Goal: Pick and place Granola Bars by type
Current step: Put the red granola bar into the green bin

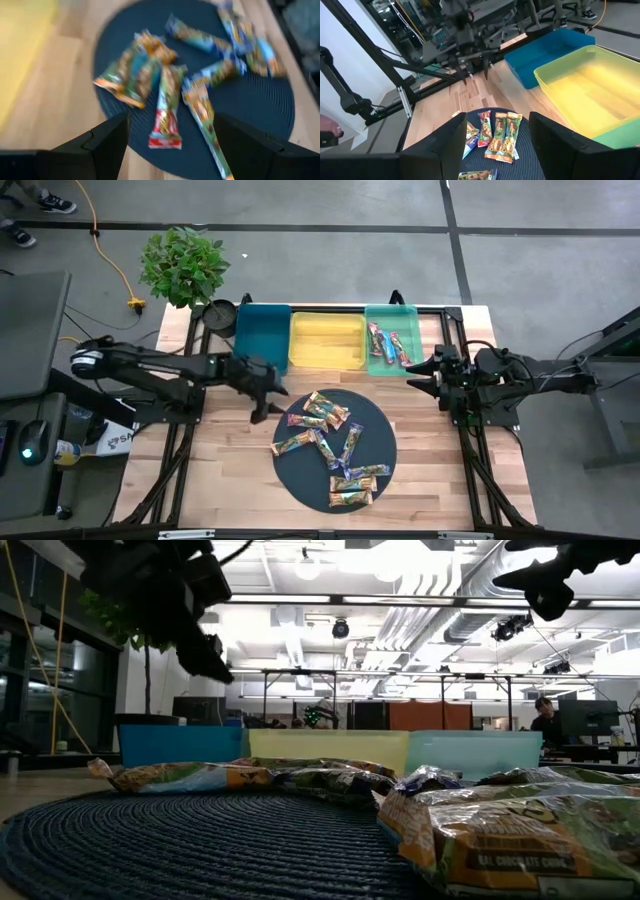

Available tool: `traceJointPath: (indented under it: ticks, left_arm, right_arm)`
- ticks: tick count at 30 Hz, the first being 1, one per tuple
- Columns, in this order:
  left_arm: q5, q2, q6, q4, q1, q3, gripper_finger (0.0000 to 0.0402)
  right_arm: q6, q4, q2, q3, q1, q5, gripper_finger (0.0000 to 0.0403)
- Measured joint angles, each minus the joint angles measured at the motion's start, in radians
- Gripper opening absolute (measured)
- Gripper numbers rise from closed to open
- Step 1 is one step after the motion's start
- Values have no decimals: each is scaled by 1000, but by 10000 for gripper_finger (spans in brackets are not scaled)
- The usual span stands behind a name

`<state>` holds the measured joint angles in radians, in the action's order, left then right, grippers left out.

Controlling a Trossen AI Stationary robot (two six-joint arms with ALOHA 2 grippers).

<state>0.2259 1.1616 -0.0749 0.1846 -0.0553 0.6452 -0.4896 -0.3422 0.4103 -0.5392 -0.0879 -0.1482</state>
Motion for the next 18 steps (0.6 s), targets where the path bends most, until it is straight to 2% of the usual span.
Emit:
traceJointPath:
  ticks: [5,15,18]
  left_arm:
    - [-17,98,67,-4,62,44,282]
    - [-185,267,221,86,143,177,282]
    - [-191,306,227,110,143,206,282]
  right_arm:
    - [0,-4,0,0,0,0,200]
    - [-4,-4,0,0,0,1,200]
    - [-7,-4,0,0,0,1,200]
